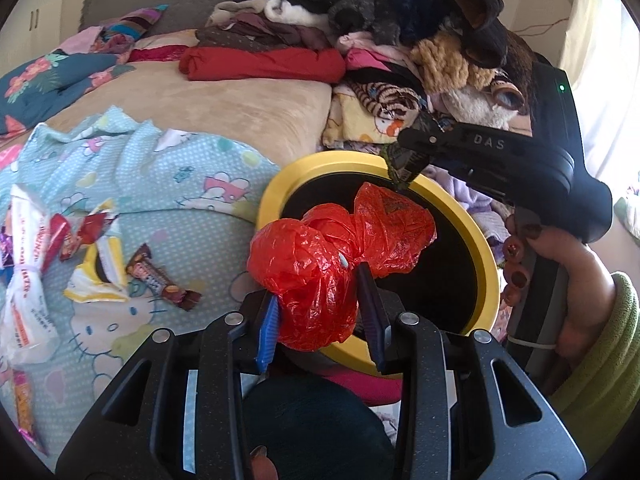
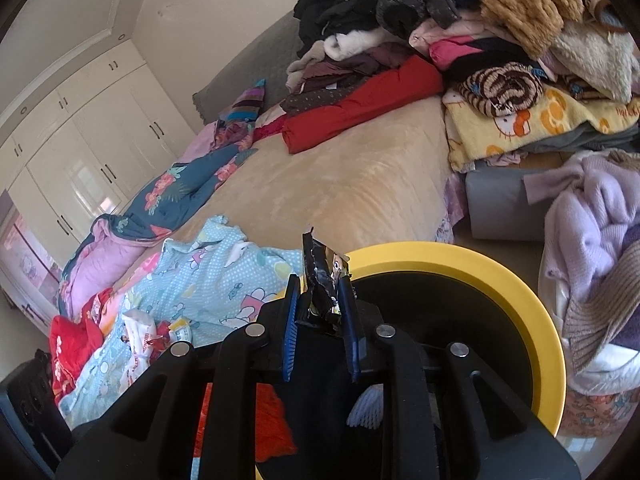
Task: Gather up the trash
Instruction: 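Open both tools over the yellow bin to drop the red bag and wrapper, then withdraw both tools from the bin back toward the sheet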
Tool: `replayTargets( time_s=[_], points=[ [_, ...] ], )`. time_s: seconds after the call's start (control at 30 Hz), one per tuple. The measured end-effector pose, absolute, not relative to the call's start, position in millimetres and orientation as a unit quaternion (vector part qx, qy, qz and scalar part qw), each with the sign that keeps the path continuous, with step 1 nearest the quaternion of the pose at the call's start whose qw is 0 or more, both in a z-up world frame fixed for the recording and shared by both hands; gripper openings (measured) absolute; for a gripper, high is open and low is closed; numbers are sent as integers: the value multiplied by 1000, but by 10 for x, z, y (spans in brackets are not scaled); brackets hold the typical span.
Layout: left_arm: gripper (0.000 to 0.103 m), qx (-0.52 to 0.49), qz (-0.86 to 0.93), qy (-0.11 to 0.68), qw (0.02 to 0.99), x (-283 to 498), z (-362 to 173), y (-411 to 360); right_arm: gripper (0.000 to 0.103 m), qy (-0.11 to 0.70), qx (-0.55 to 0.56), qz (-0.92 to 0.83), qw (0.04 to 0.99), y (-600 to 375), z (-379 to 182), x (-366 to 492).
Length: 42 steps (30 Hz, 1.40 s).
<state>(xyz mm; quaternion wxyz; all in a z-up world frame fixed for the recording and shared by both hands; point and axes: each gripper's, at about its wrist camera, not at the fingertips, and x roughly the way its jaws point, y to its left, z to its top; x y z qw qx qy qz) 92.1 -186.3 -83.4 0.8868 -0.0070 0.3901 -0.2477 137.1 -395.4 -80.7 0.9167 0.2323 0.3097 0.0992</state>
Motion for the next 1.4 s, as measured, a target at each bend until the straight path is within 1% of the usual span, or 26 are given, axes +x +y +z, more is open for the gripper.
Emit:
replayTargets(
  time_s=[0.03, 0.1, 0.13, 0.17, 0.2, 0.23, 0.27, 0.3, 0.33, 0.37, 0.4, 0.43, 0.57, 0.9, 1.1, 1.2, 1.4],
  points=[
    [28, -5, -249, 391, 886, 928, -839, -1882, 21, 312, 236, 99, 915, -3963, -816, 1376],
    [32, -2, -256, 394, 883, 959, -854, -1943, 32, 319, 243, 99, 911, -3984, -845, 1398],
    [33, -1, -258, 395, 882, 968, -856, -1967, 44, 323, 248, 95, 909, -3993, -866, 1404],
    [38, -1, -261, 396, 880, 973, -856, -1993, 51, 325, 252, 91, 907, -4001, -891, 1402],
    [45, -2, -266, 396, 879, 975, -859, -2008, 52, 328, 255, 88, 905, -4009, -915, 1407],
    [49, -4, -272, 395, 878, 970, -857, -2020, 53, 332, 256, 84, 904, -4015, -932, 1412],
    [58, -6, -276, 391, 878, 958, -855, -2024, 57, 333, 258, 82, 903, -4021, -942, 1415],
    [69, -6, -277, 389, 879, 948, -856, -2024, 59, 334, 261, 79, 902, -4031, -954, 1414],
    [75, -7, -276, 387, 880, 938, -857, -2019, 62, 333, 263, 77, 902, -4039, -958, 1411],
    [83, -11, -274, 386, 881, 930, -859, -2000, 64, 333, 265, 74, 902, -4049, -963, 1408],
    [89, -18, -271, 384, 883, 929, -855, -1967, 65, 333, 265, 72, 902, -4054, -963, 1412],
    [91, -20, -268, 382, 884, 924, -850, -1945, 67, 333, 266, 70, 902, -4058, -966, 1409],
    [92, -22, -240, 374, 895, 931, -812, -1837, 75, 331, 266, 63, 903, -4050, -959, 1397],
    [92, -34, -206, 361, 909, 929, -701, -1588, 77, 319, 236, 61, 916, -3936, -867, 1365],
    [92, -40, -194, 349, 916, 919, -617, -1454, 78, 294, 217, 73, 928, -3811, -728, 1304],
    [92, -43, -187, 339, 921, 911, -566, -1382, 82, 276, 207, 80, 935, -3742, -639, 1256],
    [92, -53, -174, 323, 929, 895, -487, -1223, 83, 256, 188, 96, 943, -3564, -514, 1200]
  ],
)
